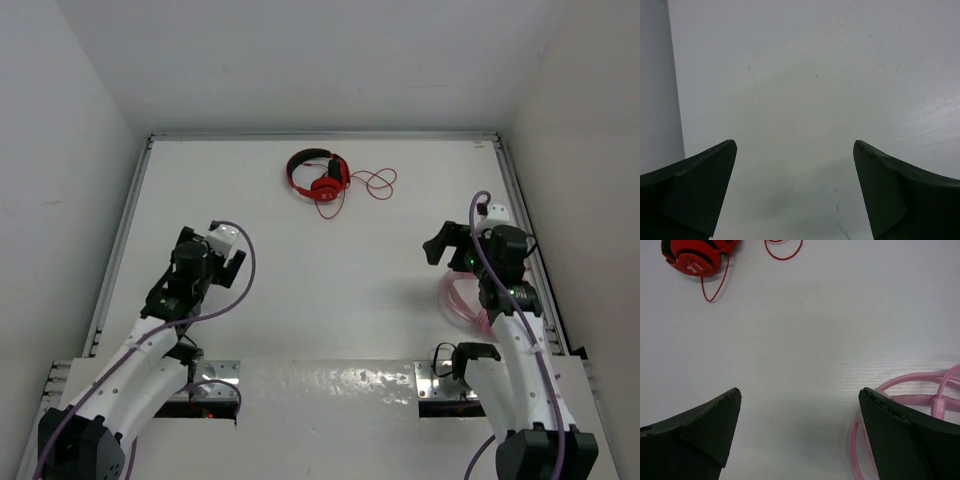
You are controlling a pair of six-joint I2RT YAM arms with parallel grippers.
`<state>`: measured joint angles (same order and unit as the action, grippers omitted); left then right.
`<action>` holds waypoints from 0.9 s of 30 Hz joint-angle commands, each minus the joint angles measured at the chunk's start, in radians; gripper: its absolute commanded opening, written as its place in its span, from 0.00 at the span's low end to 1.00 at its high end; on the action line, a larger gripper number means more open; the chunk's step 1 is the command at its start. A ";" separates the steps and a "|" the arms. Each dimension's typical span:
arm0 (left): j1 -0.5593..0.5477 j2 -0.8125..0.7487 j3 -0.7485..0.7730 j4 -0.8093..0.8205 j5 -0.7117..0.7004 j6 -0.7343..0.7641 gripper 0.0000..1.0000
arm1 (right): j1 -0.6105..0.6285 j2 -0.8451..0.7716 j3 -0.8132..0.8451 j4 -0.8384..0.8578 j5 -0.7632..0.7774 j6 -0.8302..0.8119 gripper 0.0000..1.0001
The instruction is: Wrap the headphones
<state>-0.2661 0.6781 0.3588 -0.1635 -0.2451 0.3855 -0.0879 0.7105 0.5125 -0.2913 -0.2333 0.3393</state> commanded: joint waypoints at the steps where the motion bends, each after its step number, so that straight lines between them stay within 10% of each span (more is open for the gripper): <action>1: 0.015 0.062 0.098 -0.092 0.157 0.229 1.00 | 0.004 0.023 0.060 0.014 0.034 -0.017 0.99; 8: 0.015 0.655 0.732 -0.468 0.314 0.275 0.67 | 0.004 0.156 0.181 0.009 0.000 -0.039 0.97; 14: 0.031 1.381 1.710 -0.782 0.552 0.032 0.81 | 0.005 0.268 0.228 0.085 -0.023 0.000 0.98; 19: 0.024 1.593 1.813 -0.379 0.433 -0.178 0.83 | 0.019 0.339 0.239 0.104 -0.052 0.033 0.98; 27: 0.002 1.859 1.964 -0.229 0.279 -0.224 0.84 | 0.059 0.420 0.271 0.044 -0.090 -0.003 0.98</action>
<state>-0.2546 2.5328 2.3020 -0.5053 0.0795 0.2127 -0.0406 1.1198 0.7341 -0.2562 -0.2947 0.3500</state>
